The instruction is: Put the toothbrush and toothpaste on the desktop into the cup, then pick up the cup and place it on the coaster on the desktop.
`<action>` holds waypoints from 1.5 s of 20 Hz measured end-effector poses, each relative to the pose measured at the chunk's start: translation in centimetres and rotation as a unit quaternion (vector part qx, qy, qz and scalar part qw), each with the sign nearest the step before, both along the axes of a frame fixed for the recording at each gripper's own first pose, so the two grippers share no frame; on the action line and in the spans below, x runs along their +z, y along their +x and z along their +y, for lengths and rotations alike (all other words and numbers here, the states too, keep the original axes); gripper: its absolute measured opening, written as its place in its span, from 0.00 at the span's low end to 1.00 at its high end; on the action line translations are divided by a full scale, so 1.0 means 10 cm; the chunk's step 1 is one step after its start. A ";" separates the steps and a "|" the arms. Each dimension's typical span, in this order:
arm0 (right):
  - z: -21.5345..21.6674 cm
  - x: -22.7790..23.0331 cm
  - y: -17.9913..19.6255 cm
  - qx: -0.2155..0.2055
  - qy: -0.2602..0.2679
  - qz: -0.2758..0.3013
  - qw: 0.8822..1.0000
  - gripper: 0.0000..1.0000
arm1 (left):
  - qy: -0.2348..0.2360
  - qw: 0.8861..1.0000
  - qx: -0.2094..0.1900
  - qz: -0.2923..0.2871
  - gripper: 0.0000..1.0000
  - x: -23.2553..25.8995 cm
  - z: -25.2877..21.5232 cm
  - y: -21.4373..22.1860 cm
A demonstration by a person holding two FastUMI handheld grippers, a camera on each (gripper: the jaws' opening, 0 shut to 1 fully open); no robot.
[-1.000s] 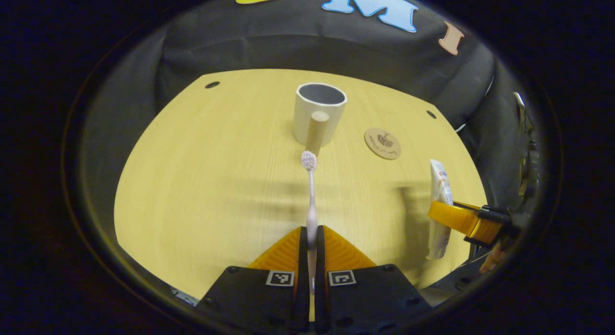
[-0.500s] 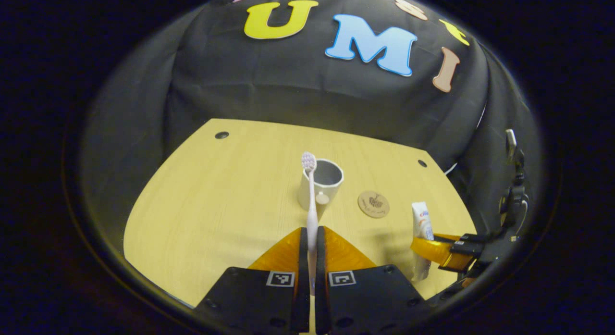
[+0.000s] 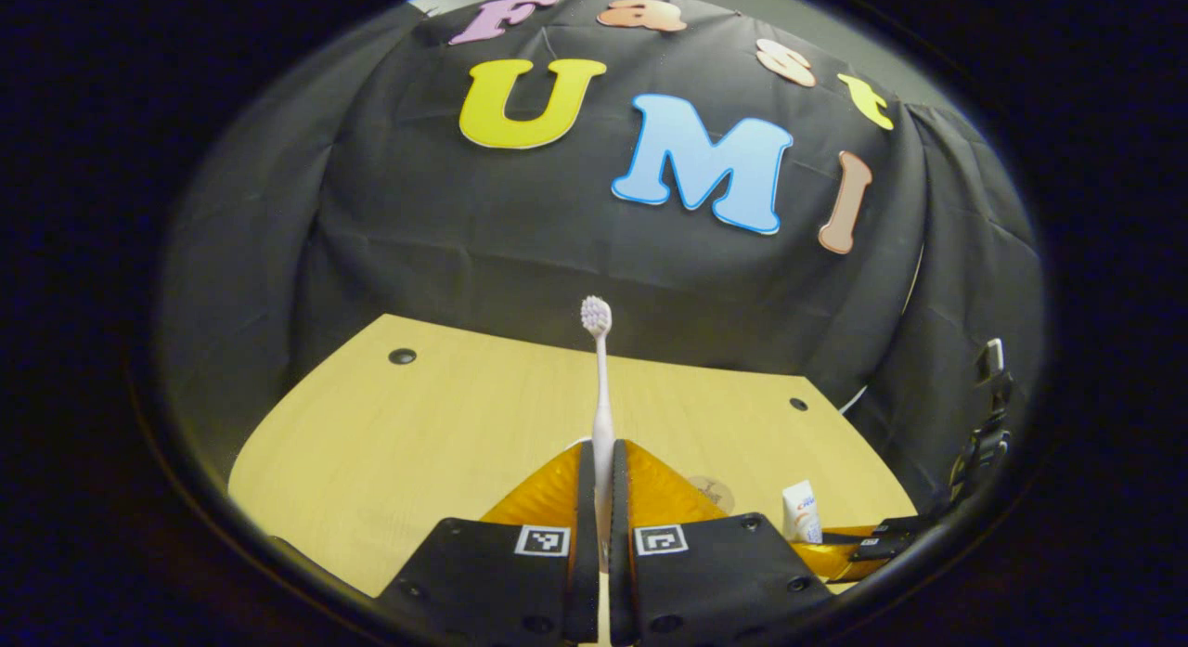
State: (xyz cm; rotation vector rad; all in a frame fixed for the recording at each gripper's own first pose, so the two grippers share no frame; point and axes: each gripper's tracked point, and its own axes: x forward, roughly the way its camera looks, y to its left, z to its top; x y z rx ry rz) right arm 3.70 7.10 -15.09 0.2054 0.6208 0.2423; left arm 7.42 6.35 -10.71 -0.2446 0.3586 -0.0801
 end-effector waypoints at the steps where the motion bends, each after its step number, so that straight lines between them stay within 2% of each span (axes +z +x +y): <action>1: 0.03 0.02 0.03 0.001 0.003 0.000 1.000 0.14 | 0.005 1.000 -0.001 -0.003 0.11 -0.01 0.01 0.07; 2: 0.05 0.08 0.06 0.000 0.009 -0.001 1.000 0.17 | 0.006 1.000 -0.004 -0.008 0.11 -0.02 0.03 0.13; 6: 0.15 0.26 0.16 -0.002 0.023 -0.012 1.000 0.17 | -0.015 0.998 -0.019 -0.056 0.11 0.11 0.04 0.40; 12: 0.19 0.26 0.22 -0.010 0.018 -0.002 1.000 0.17 | -0.035 0.993 -0.036 -0.103 0.11 0.08 0.00 0.85; 13: 0.19 0.24 0.24 -0.014 0.016 0.000 1.000 0.17 | -0.037 0.993 -0.038 -0.104 0.14 0.04 -0.03 0.91; 14: 0.19 0.23 0.25 -0.017 0.014 0.000 1.000 0.17 | -0.043 0.993 -0.046 -0.104 0.11 0.01 -0.07 0.98; 19: 0.22 0.18 0.26 -0.021 0.007 0.012 1.000 0.17 | -0.047 0.994 -0.055 -0.083 0.11 -0.35 -0.16 1.24; 27: 0.23 0.31 0.21 -0.024 0.009 -0.001 1.000 0.17 | -0.005 0.997 -0.058 -0.046 0.11 -0.82 -0.17 1.16; 28: 0.22 0.34 0.21 -0.022 0.007 -0.007 1.000 0.17 | 0.001 0.998 -0.056 -0.041 0.19 -0.85 -0.17 1.14; 29: 0.22 0.36 0.20 -0.020 0.005 -0.012 1.000 0.17 | 0.005 0.998 -0.055 -0.037 0.13 -0.86 -0.15 1.11; 30: 0.22 0.36 0.20 -0.018 0.004 -0.019 1.000 0.18 | 0.007 0.998 -0.055 -0.034 0.18 -0.87 -0.14 1.11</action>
